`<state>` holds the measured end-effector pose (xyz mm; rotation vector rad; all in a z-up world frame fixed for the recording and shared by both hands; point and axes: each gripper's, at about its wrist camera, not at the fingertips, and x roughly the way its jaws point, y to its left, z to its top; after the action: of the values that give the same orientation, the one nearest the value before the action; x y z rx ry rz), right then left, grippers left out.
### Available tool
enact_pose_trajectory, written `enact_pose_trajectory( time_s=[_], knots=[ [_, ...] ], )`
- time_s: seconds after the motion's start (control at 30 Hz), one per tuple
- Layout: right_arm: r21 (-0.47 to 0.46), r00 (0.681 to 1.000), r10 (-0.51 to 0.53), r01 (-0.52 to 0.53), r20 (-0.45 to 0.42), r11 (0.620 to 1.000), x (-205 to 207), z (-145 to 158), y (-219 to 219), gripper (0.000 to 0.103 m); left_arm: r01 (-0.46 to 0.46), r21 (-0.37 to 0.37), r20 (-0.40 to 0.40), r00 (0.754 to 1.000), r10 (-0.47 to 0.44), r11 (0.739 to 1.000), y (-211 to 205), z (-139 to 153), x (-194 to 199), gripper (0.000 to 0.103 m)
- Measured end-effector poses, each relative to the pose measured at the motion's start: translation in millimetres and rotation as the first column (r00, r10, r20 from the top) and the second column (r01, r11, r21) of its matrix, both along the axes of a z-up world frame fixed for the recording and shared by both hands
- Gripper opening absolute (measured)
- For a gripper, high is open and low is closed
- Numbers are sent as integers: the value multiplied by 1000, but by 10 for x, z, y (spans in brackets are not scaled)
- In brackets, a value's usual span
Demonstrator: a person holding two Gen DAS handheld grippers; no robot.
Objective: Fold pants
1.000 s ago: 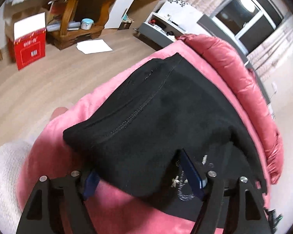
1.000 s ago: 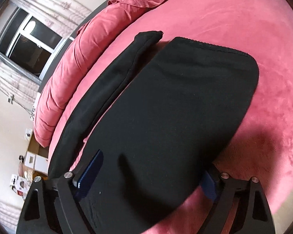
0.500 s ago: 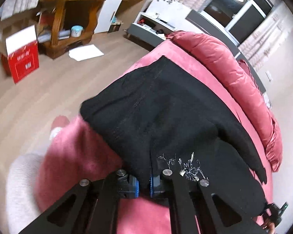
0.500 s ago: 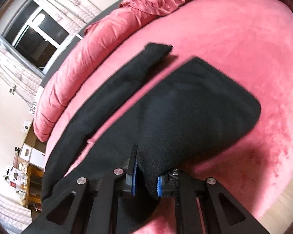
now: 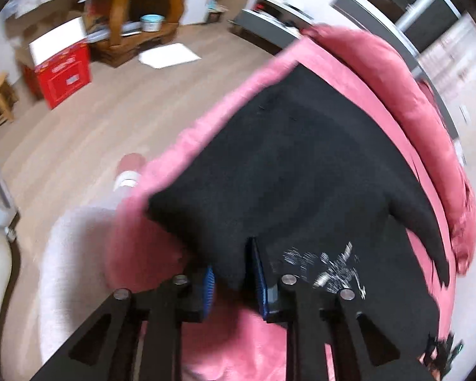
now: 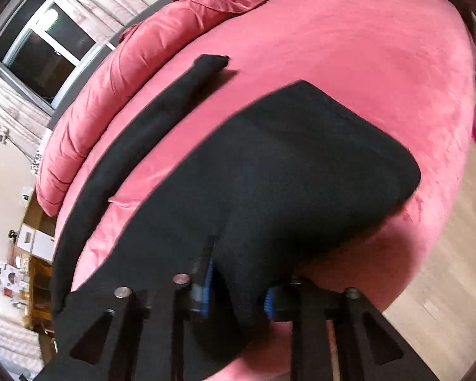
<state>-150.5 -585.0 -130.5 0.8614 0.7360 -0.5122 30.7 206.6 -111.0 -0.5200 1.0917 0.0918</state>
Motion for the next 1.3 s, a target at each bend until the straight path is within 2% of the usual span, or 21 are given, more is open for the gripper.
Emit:
enact_pose_trajectory(
  time_s=[0.03, 0.07, 0.13, 0.2, 0.27, 0.37, 0.4, 0.5, 0.57, 0.63, 0.7, 0.77, 0.83, 0.9, 0.97, 1.0, 1.03, 1.1, 1.13, 1.23, 1.3],
  knots=[
    [-26, 999, -28, 28, -17, 999, -30, 33, -13, 39, -45, -14, 4, 999, 45, 999, 109, 25, -41, 23],
    [-54, 998, -55, 54, -29, 997, -58, 65, -19, 41, -111, -37, 11, 994, 111, 993, 260, 75, -94, 23],
    [-180, 986, -154, 142, -56, 973, -140, 246, -24, 42, -197, -81, 36, 979, 200, 977, 463, 172, -126, 23],
    [-291, 980, -193, 170, -55, 942, -136, 439, 29, 42, -270, -77, 88, 957, 276, 960, 602, 298, -140, 24],
    [-393, 983, -176, 142, -52, 908, -6, 625, 180, 43, -284, -50, 162, 944, 288, 958, 633, 442, -56, 29],
    [-501, 995, -89, 56, -41, 863, 295, 807, 514, 54, -204, 2, 216, 956, 199, 979, 476, 562, 228, 34],
    [-525, 998, -40, 12, -41, 851, 440, 845, 656, 61, -161, 18, 231, 961, 152, 987, 384, 586, 382, 39],
    [-567, 997, 56, -80, -60, 820, 784, 869, 968, 62, -42, 94, 243, 970, 18, 995, 63, 613, 885, 40],
    [-611, 991, 80, -128, -106, 781, 967, 869, 1134, 62, 32, 121, 229, 972, -59, 992, -121, 581, 1279, 40],
    [-595, 991, 37, -105, -126, 797, 1005, 849, 1092, 62, 74, 128, 211, 972, -100, 989, -273, 521, 1635, 40],
    [-572, 987, -75, -21, -145, 820, 956, 814, 829, 62, 123, 153, 206, 966, -154, 981, -430, 461, 1979, 40],
    [-623, 945, -257, 78, -202, 778, 806, 821, 592, 62, 148, 178, 201, 962, -183, 973, -555, 391, 2294, 40],
    [-681, 904, -396, 189, -160, 708, 575, 922, 457, 62, 164, 193, 187, 962, -200, 968, -602, 291, 2552, 40],
    [-717, 895, -438, 251, -84, 650, 442, 1072, 480, 64, 173, 198, 153, 967, -205, 965, -653, 186, 2840, 40],
    [-745, 915, -401, 240, -40, 622, 459, 1168, 595, 77, 167, 170, 112, 976, -187, 971, -659, 34, 3158, 40],
    [-753, 932, -361, 222, -22, 620, 489, 1195, 663, 85, 162, 166, 97, 979, -179, 973, -629, -26, 3244, 40],
    [-753, 947, -320, 205, -8, 625, 510, 1210, 735, 88, 153, 169, 82, 982, -168, 974, -618, -93, 3338, 40],
    [-731, 975, -224, 157, 6, 664, 665, 1206, 837, 88, 137, 172, 52, 988, -147, 976, -620, -236, 3546, 42],
    [-706, 986, -164, 116, -1, 699, 804, 1169, 887, 88, 138, 161, 37, 989, -146, 977, -618, -305, 3634, 46],
    [-646, 999, -42, 16, -26, 763, 1099, 1011, 1054, 88, 128, 108, 106, 985, -139, 986, -617, -366, 3741, 58],
    [-612, 998, 33, -60, -56, 788, 1316, 843, 1204, 88, 142, 107, 120, 981, -155, 984, -656, -381, 3775, 59]
  ],
)
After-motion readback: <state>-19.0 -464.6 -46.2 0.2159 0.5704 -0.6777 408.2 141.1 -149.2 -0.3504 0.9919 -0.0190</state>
